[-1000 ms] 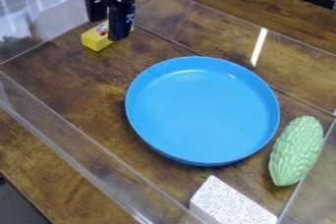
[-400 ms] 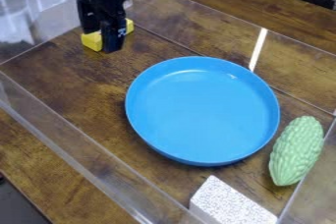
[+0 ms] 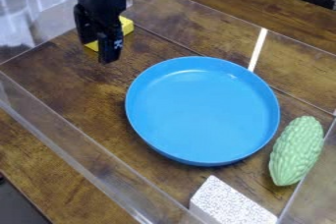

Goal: Put the yellow block in the blue tray

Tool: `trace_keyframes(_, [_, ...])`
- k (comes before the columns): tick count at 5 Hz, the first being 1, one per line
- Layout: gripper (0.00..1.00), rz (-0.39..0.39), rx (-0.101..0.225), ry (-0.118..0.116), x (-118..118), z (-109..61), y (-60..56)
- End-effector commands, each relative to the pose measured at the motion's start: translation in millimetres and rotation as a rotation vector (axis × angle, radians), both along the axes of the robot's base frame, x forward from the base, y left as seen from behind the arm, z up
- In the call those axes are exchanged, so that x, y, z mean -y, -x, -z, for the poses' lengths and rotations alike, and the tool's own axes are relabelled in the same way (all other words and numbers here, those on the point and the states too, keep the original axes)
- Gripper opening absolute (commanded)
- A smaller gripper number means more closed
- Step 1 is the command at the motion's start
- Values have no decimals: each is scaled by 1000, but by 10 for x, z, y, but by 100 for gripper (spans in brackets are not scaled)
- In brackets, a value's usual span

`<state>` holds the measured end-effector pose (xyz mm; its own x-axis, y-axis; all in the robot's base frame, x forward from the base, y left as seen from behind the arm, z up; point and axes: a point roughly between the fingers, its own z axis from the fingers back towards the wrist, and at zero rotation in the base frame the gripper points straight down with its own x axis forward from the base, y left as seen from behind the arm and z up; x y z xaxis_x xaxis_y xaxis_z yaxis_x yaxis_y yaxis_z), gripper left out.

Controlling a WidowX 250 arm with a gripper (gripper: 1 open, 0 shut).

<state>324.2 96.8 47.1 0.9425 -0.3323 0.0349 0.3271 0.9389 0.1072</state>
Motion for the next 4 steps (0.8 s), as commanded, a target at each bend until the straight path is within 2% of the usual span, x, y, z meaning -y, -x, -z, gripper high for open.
trace_keyframes(1, [100,-17,80,-14,-14,-247,3])
trace_keyframes(2, [100,-51,93,-12,20,-372,36])
trace_keyframes(3, [100,-106,111,-14,42,-595,66])
trace_keyframes(4, [100,-111,122,-11,40,-673,114])
